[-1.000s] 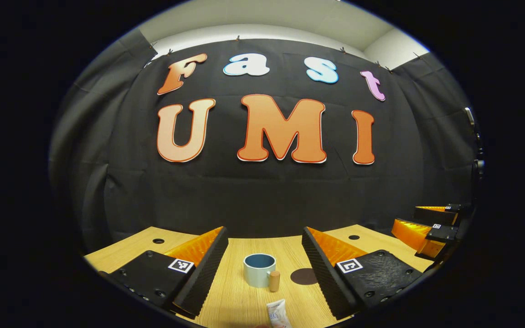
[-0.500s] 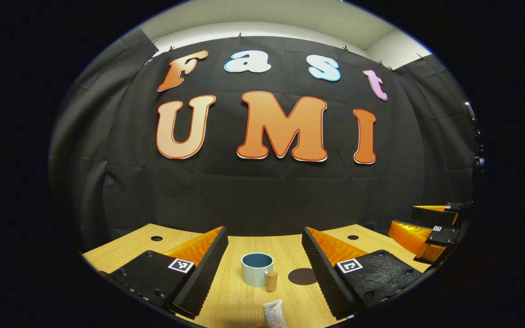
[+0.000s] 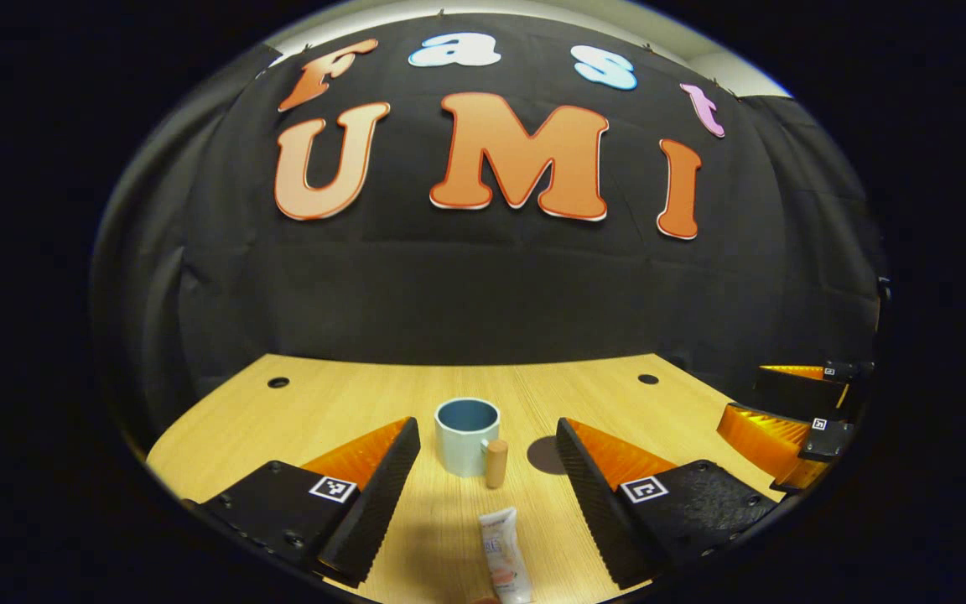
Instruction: Put the toothbrush and toothpaste on the desktop into the cup, then pick up the cup and place it on the coaster on the desktop.
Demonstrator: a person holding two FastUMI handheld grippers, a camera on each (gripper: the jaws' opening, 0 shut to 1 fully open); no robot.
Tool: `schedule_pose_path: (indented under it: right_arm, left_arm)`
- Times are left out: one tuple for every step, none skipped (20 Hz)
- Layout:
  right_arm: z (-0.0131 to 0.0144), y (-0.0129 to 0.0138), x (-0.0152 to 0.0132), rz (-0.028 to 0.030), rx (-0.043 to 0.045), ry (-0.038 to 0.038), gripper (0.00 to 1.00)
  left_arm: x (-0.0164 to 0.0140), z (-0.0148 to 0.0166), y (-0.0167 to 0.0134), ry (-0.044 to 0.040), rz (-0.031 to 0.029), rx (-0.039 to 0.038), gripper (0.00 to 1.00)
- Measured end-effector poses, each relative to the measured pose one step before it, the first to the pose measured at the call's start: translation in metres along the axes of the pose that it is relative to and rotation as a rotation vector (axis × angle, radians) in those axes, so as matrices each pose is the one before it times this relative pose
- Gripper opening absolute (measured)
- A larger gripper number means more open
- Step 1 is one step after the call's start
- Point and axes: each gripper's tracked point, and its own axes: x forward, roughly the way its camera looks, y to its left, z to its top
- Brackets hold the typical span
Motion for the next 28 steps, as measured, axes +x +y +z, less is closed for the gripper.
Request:
schedule_pose_path:
  right_arm:
    - [-0.00479, 0.00116, -0.00117, 0.00954, 0.00614, 0.03103, 0.97]
    - [-0.00542, 0.00174, 0.00035, 0.0103, 0.00476, 0.03264, 0.97]
    - [-0.00844, -0.00018, 0.00404, 0.0041, 0.00924, 0.03531, 0.97]
    - [-0.00988, -0.00099, 0.00368, -0.00439, 0.01039, 0.04133, 0.95]
    - [-0.00838, 0.00026, 0.00274, -0.00011, 0.00219, 0.04823, 0.95]
    - [-0.00898, 0.00189, 0.0033, 0.00907, -0.00095, 0.04187, 0.94]
    - [-0.011, 0.0021, 0.0022, 0.00755, 0.00102, 0.03456, 0.94]
    - [-0.00614, 0.00113, 0.00269, 0.00657, 0.00176, 0.02235, 0.92]
    - [-0.0025, 0.00139, 0.00193, 0.00231, -0.00002, 0.0182, 0.91]
    - [-0.00321, 0.00171, 0.00141, 0.00407, -0.00161, 0.01897, 0.9]
    - [-0.00676, 0.00319, 0.00159, 0.01026, -0.00242, 0.0315, 0.9]
    - [-0.00789, 0.0024, 0.00287, 0.00706, -0.00299, 0.03959, 0.9]
    - [-0.00725, -0.00043, 0.00458, -0.00133, -0.00266, 0.03304, 0.9]
    - [-0.00721, -0.00273, 0.00346, -0.00842, -0.0019, 0.03544, 0.9]
    - [-0.0061, -0.00128, 0.0014, -0.00395, -0.00112, 0.03286, 0.9]
    - [-0.00563, 0.001, 0.00289, 0.0028, 0.00191, 0.02909, 0.88]
    - [-0.00689, 0.00208, 0.00348, -0.0019, -0.00087, 0.02482, 0.85]
    - [-0.00737, 0.00164, 0.00356, 0.00167, -0.0129, 0.02879, 0.8]
    - [-0.00299, 0.00133, -0.00012, -0.0008, -0.01026, 0.02419, 0.79]
    - [-0.00309, 0.0035, -0.0004, 0.01023, -0.00701, 0.01712, 0.71]
    - [-0.00346, 0.00324, 0.00339, 0.0113, -0.00248, 0.01396, 0.75]
    - [-0.00275, 0.00274, 0.00299, 0.01083, -0.0003, 0.01471, 0.73]
    - [-0.00335, 0.00202, 0.00579, -0.00193, 0.00216, 0.01839, 0.67]
    - [-0.0031, 0.00124, 0.0064, 0.00013, 0.00646, 0.0224, 0.65]
    - [-0.00391, 0.00335, 0.0038, 0.0096, 0.00975, 0.02143, 0.69]
    - [-0.00447, 0.00342, 0.00407, 0.02039, 0.00089, 0.02696, 0.68]
    - [-0.0035, -0.00275, 0.00552, -0.00668, -0.00123, 0.0259, 0.67]
    - [-0.00253, -0.00335, 0.00522, -0.01255, 0.00057, 0.02148, 0.68]
  left_arm:
    - [0.00171, -0.00921, 0.00283, 0.04576, 0.00492, 0.01469, 0.98]
    - [0.00138, -0.00775, -0.00079, 0.04261, -0.00645, 0.01107, 0.98]
    - [0.00297, -0.00984, -0.00625, 0.0365, -0.0335, 0.0032, 0.98]
    - [0.00249, -0.0066, -0.00908, 0.02327, -0.0545, -0.00707, 0.98]
    - [0.00215, -0.00936, -0.0037, 0.04225, -0.02986, -0.00601, 0.98]
    - [0.003, -0.00849, -0.00228, 0.04097, -0.00951, 0.00208, 0.98]
    - [0.00703, -0.01101, 0.00002, 0.03533, -0.00969, 0.00232, 0.98]
    - [0.00191, -0.00377, -0.00096, 0.03159, -0.00768, -0.00461, 0.98]
    - [0.00022, -0.00253, 0.00079, 0.03038, -0.00617, -0.00143, 0.99]
    - [0.00031, -0.00172, 0.00093, 0.02625, 0.00196, -0.00166, 0.98]
    - [0.00234, -0.00514, -0.00006, 0.03769, 0.0, 0.00511, 0.99]
    - [0.00203, -0.0056, 0.00039, 0.04482, 0.00334, 0.00779, 0.98]
    - [0.00221, -0.00479, 0.00052, 0.04722, 0.00357, 0.00565, 0.94]
    - [-0.00067, -0.00263, -0.0008, 0.04532, 0.00312, 0.00189, 0.99]
    - [0.00003, -0.00135, -0.00125, 0.03321, -0.00098, -0.00005, 0.99]
    - [-0.0002, 0.00001, -0.00179, 0.02639, -0.00613, -0.00213, 1.0]
    - [-0.00024, -0.00382, 0.00033, 0.03367, -0.00927, -0.00485, 0.98]
    - [-0.00062, -0.00348, 0.00123, 0.04908, -0.00237, -0.00947, 0.98]
    - [-0.00055, 0.00013, 0.0013, 0.03867, 0.0037, -0.01017, 0.98]
    - [0.00095, 0.00262, -0.00045, 0.02448, 0.0009, -0.00826, 0.98]
    - [-0.0014, 0.00158, 0.00046, 0.01383, 0.00696, -0.01037, 0.98]
    - [0.00058, 0.0011, 0.00086, 0.01123, 0.0017, -0.00619, 0.98]
    - [0.00102, -0.00447, -0.00031, 0.01324, 0.00257, -0.00976, 0.98]
    - [-0.00033, -0.00037, -0.00188, 0.01526, -0.00435, -0.00276, 0.97]
    - [0.00012, -0.00287, -0.00082, 0.01557, -0.00992, -0.00755, 0.96]
    - [0.00102, -0.00292, -0.00183, 0.02583, -0.01381, 0.00195, 0.89]
    - [-0.00199, 0.00357, 0.00139, 0.01212, 0.01232, 0.01236, 0.87]
    - [-0.00024, 0.00005, 0.00298, 0.00844, 0.0074, 0.00075, 0.87]
